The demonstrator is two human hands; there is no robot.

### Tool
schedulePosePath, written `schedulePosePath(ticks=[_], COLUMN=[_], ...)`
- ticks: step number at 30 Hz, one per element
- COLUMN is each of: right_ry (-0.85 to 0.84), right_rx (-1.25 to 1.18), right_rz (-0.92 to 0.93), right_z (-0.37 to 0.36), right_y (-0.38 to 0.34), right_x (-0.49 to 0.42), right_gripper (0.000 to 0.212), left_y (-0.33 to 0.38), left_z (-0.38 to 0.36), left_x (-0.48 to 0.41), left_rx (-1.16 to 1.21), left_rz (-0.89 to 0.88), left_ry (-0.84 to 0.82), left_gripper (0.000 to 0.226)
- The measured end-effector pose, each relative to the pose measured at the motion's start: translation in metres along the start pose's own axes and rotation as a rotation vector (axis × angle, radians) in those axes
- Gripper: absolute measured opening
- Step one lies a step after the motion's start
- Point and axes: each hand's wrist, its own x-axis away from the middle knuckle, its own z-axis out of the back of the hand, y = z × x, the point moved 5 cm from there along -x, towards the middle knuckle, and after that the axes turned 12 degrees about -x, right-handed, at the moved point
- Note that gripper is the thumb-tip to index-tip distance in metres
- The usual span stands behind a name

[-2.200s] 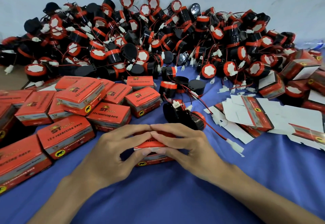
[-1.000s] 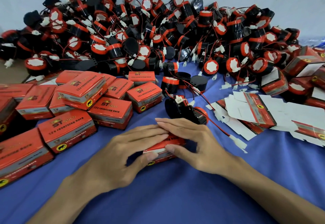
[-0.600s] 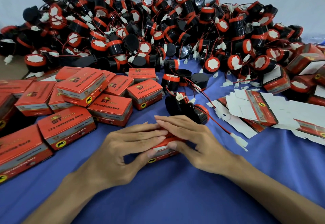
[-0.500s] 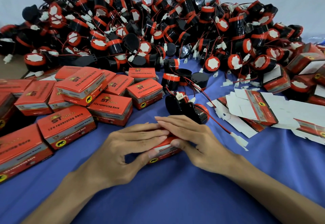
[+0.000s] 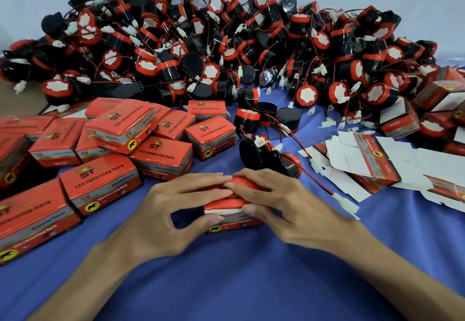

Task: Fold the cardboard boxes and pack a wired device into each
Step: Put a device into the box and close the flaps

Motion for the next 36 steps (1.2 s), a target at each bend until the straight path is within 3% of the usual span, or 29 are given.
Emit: schedulePosePath(ticks=[15, 29, 36], right_ry=[-0.134, -0.224, -0.348], right_rx=[0.101, 0.16, 0.179], right_rz=[-0.028, -0.049, -0.102], right_z=[0.003, 0.007, 0.009], right_y=[-0.003, -0.009, -0.006], right_x=[-0.004, -0.004, -0.003], right_gripper=[0.048, 0.042, 0.05], left_y=[0.001, 0.004, 0.006], left_z=[0.0, 0.0, -0.002], left_x=[0.0, -0.001, -0.002], left_rx=[0.028, -0.034, -0.048], left_rz=[-0.011, -0.076, -0.123], left_ry=[0.009, -0.015, -0.025], left_gripper=[0.041, 0.044, 0.043])
